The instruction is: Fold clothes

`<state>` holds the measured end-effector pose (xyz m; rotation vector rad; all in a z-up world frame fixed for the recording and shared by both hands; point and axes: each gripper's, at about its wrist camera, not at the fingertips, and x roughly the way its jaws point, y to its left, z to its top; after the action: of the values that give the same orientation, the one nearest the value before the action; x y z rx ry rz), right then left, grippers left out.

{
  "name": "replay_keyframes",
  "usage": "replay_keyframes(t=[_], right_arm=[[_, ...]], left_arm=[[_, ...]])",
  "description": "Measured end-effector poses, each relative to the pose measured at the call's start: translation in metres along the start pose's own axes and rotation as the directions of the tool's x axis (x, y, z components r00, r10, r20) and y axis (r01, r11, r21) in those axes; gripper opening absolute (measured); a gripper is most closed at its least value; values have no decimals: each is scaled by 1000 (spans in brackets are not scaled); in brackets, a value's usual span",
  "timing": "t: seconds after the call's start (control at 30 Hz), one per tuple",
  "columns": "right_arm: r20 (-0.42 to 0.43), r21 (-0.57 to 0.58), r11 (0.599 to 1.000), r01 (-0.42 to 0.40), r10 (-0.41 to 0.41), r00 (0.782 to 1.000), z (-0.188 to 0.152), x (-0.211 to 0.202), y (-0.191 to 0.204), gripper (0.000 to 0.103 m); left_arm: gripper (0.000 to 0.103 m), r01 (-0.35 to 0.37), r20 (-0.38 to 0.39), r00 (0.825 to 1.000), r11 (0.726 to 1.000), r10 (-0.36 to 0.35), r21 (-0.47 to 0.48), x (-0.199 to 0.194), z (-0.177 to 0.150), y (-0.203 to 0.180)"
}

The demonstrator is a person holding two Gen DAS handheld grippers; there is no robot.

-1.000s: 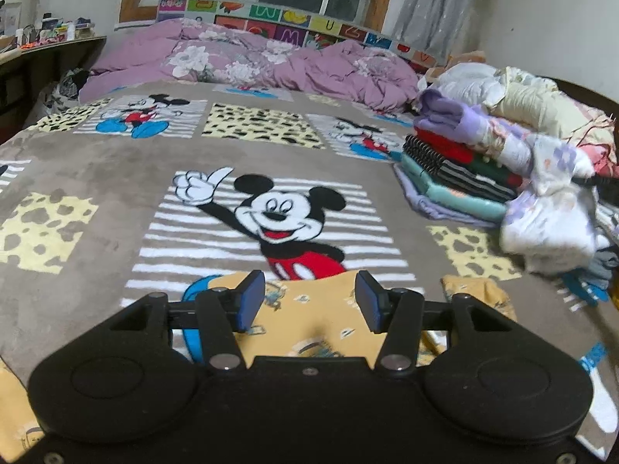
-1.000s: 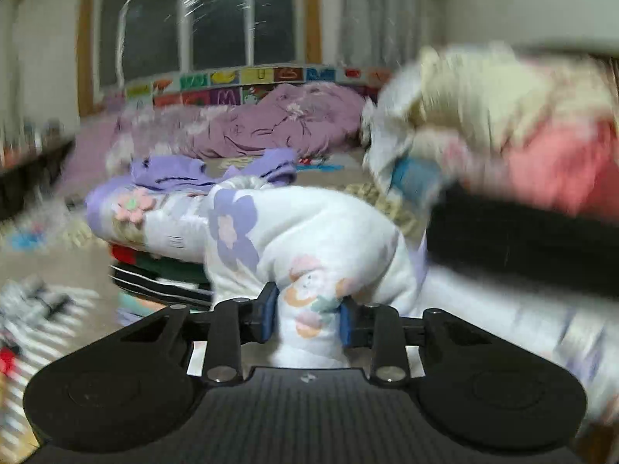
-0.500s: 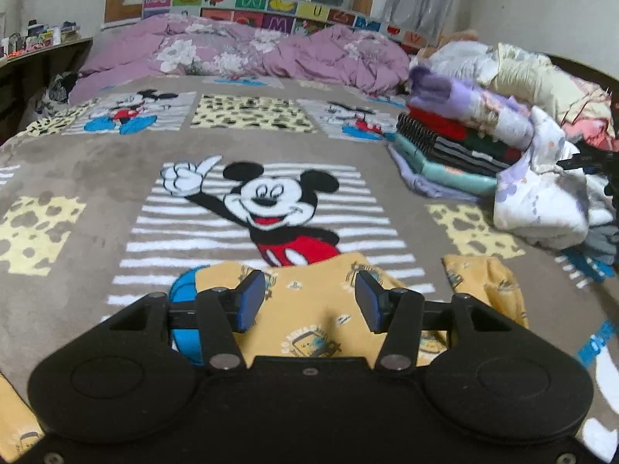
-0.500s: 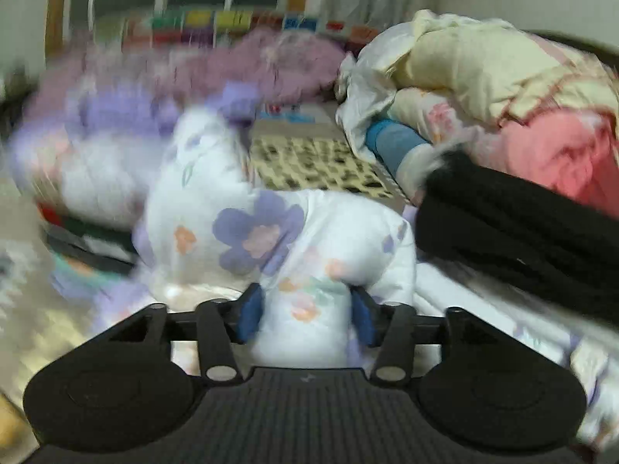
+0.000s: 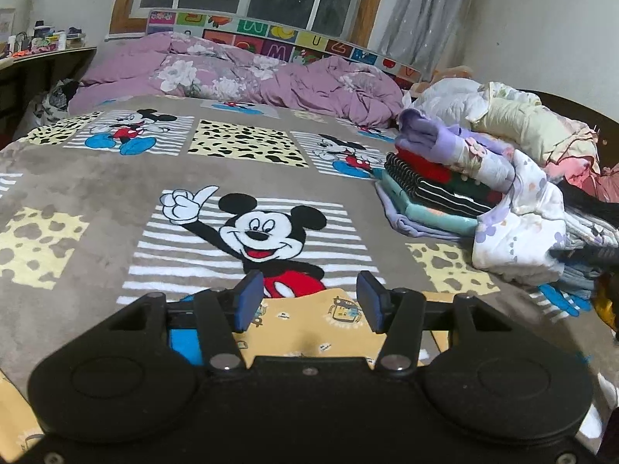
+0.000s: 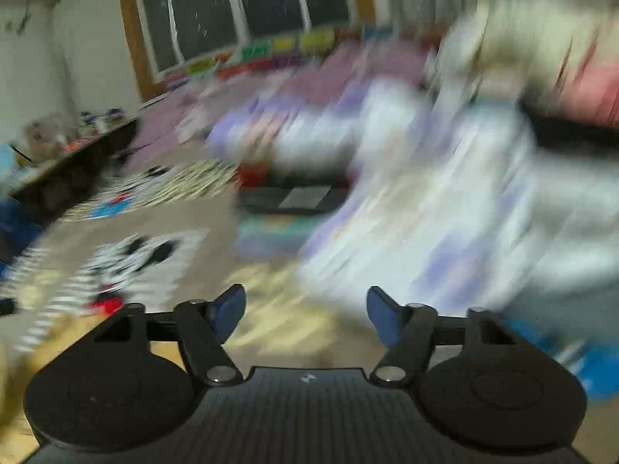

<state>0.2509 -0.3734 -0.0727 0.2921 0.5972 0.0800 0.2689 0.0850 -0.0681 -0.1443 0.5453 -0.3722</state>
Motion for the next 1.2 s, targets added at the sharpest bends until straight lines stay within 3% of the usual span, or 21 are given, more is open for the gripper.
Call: replay_keyframes(t=[0.13, 0.2, 0.3, 0.37, 0.4, 0.43, 0.5, 0.6, 0.73, 0.9, 1.07, 1.2], right_arm=[[-69, 179, 976, -121, 135, 988, -33, 44, 12, 67], [-75, 245, 960, -138, 160, 984, -44, 58, 22, 67], [-58, 416, 891, -178, 222, 973, -59, 77, 20, 68], [-69, 425, 890, -162, 210, 975, -62, 85, 24, 62], [-84, 418, 897, -144, 196, 977, -64, 90, 27, 52], [-94, 421, 897, -137, 194, 976, -69, 93, 30, 33], [-83, 415, 898, -149, 201, 976, -70, 90, 35, 5], [-25, 397, 902, -169, 195, 980, -70, 71, 38, 5], [97, 445, 875, -192, 167, 981, -69, 29, 24, 5], [191, 491, 858, -148, 60, 980, -71, -23, 11, 5], [230, 454, 889, -58, -54, 972, -75, -61, 19, 5], [206, 415, 910, 4, -98, 974, -68, -54, 27, 5]], left_arm=[[52, 1, -4, 1000, 1000, -1, -6, 1, -1, 3], [52, 1, -6, 1000, 1000, -1, -9, 2, -2, 5], [52, 2, -10, 1000, 1000, -2, -16, 4, -2, 8], [52, 3, -10, 1000, 1000, -3, -21, 4, -2, 9], [52, 3, -10, 1000, 1000, -4, -23, 4, -2, 10], [52, 4, -10, 1000, 1000, -4, -25, 5, -2, 11], [52, 5, -8, 1000, 1000, -5, -30, 4, -2, 12], [52, 4, -3, 1000, 999, -4, -39, 2, -1, 15], [52, 5, 3, 1000, 999, -5, -46, 0, 0, 16], [52, 15, 6, 1000, 999, -15, -41, -1, 1, 13], [52, 18, 8, 1000, 999, -18, -42, -2, 1, 12], [53, 14, 8, 1000, 999, -14, -44, -3, 0, 12]])
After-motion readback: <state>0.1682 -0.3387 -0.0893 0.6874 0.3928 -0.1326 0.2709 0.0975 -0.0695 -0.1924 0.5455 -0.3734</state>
